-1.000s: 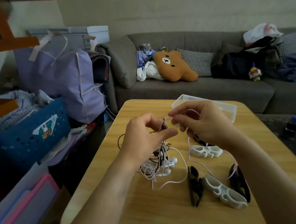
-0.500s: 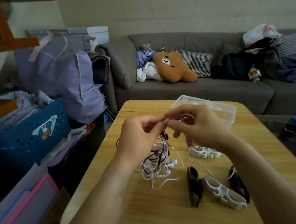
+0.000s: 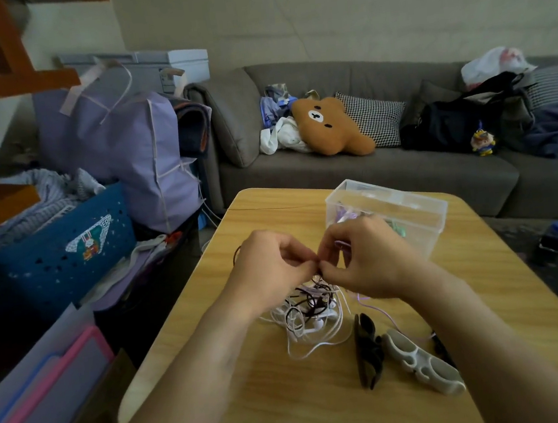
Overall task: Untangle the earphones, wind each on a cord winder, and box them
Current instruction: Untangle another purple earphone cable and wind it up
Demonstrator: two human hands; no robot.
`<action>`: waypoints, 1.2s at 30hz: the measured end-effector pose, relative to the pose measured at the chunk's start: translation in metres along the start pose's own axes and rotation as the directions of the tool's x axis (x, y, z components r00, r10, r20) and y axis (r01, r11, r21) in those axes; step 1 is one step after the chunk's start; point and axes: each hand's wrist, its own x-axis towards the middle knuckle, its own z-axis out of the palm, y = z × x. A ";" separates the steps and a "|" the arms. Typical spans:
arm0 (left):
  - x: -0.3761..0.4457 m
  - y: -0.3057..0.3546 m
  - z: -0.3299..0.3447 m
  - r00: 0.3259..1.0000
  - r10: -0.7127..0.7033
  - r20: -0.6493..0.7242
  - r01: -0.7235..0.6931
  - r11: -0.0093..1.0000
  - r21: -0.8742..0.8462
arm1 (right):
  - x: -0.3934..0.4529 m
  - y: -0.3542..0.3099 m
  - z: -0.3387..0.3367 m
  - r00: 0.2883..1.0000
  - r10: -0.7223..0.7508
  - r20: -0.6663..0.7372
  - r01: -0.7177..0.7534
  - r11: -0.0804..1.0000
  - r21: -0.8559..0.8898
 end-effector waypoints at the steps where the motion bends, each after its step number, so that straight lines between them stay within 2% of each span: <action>1: -0.001 0.001 0.001 1.000 -0.006 0.009 0.006 1.000 -0.003 | 0.000 0.000 0.000 1.000 -0.023 -0.015 0.023 1.000 -0.017; 6: -0.001 0.002 0.001 1.000 0.013 0.003 -0.013 0.999 0.051 | 0.000 0.001 0.002 0.996 -0.092 -0.019 0.091 0.995 -0.039; 13: -0.001 0.011 -0.009 0.999 0.038 -0.001 -0.037 0.995 -0.088 | -0.002 -0.003 -0.002 0.997 -0.038 -0.072 0.049 0.987 0.154; 20: -0.001 0.015 -0.012 0.986 0.109 -0.123 -0.112 0.994 -0.015 | -0.001 -0.010 -0.006 1.000 0.019 -0.004 -0.017 0.950 0.311; 23: -0.002 0.017 -0.015 0.973 0.185 -0.135 -0.185 0.983 0.010 | -0.003 -0.013 -0.008 0.995 0.089 0.046 -0.100 0.843 0.529; 26: -0.002 0.020 -0.015 0.962 0.219 -0.165 -0.228 0.973 -0.041 | 0.000 -0.013 0.001 0.985 0.149 0.082 -0.158 0.618 0.770; 28: -0.001 0.019 -0.013 0.957 0.229 -0.177 -0.241 0.969 -0.050 | 0.003 -0.015 0.010 0.976 0.204 0.080 -0.173 0.495 0.851; 29: 0.000 0.018 -0.012 0.958 0.234 -0.168 -0.243 0.969 -0.040 | 0.004 -0.017 0.015 0.971 0.229 0.075 -0.179 0.475 0.861; 31: 0.000 0.015 -0.009 0.966 0.237 -0.108 -0.238 0.971 0.003 | 0.006 -0.017 0.022 0.962 0.270 0.044 -0.186 0.526 0.830; 34: 0.001 0.008 -0.007 0.979 0.197 -0.054 -0.195 0.980 0.031 | 0.008 -0.012 0.019 0.965 0.246 -0.085 -0.138 0.760 0.635; 36: 0.002 0.005 -0.008 0.986 0.156 -0.052 -0.158 0.987 -0.030 | 0.008 -0.010 0.014 0.973 0.165 -0.160 -0.063 0.862 0.503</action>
